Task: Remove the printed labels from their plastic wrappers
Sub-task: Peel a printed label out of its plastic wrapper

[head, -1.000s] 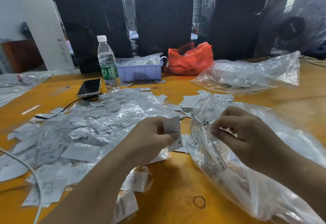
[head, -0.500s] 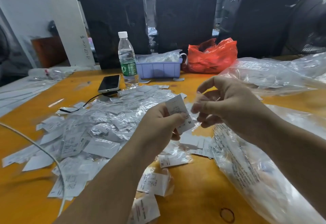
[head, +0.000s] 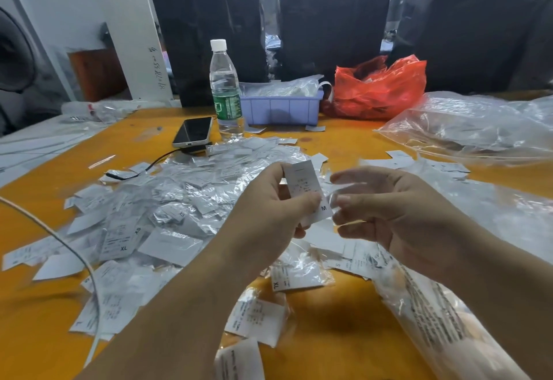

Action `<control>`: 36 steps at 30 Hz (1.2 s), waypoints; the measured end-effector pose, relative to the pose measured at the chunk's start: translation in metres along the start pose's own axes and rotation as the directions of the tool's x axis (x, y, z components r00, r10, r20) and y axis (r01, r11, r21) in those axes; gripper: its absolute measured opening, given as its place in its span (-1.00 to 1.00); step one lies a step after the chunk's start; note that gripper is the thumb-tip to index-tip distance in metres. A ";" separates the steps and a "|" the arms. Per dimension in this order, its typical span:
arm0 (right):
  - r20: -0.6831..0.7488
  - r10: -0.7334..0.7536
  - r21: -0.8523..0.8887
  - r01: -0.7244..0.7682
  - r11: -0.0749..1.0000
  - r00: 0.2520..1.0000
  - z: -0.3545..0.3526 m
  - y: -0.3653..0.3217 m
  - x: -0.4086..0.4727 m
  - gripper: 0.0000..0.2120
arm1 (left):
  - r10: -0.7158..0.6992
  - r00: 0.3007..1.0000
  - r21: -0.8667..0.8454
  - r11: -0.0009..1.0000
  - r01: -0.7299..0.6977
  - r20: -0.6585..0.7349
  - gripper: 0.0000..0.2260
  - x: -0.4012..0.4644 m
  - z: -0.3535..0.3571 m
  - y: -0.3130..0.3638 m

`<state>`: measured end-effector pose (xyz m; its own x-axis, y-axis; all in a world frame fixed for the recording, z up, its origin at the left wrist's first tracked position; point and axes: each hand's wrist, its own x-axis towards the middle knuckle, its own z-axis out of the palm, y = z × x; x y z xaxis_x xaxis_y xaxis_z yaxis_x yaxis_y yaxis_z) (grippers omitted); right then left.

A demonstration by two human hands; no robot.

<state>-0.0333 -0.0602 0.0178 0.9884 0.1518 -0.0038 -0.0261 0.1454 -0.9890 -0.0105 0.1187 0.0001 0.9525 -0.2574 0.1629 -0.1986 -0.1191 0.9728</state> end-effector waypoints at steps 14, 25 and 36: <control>-0.119 -0.089 -0.094 0.078 0.993 0.989 0.002 0.002 -0.005 -0.75 | 0.029 0.999 -0.092 0.995 -0.031 -0.019 -0.85 -0.002 0.000 0.006; -0.142 -0.129 -0.039 0.125 0.991 0.981 0.002 0.007 -0.003 -0.84 | -0.077 0.997 -0.294 0.952 0.083 0.030 -0.89 -0.004 0.001 0.009; -0.117 -0.158 0.020 0.161 0.987 0.981 0.008 0.010 -0.006 -0.79 | -0.095 0.995 -0.371 0.925 0.077 -0.031 -0.84 -0.004 -0.003 0.013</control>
<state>-0.0403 -0.0521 0.0086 0.9908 0.0117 0.1348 0.1303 0.1875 -0.9736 -0.0157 0.1210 0.0126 0.9738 -0.2148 0.0744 -0.0246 0.2257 0.9739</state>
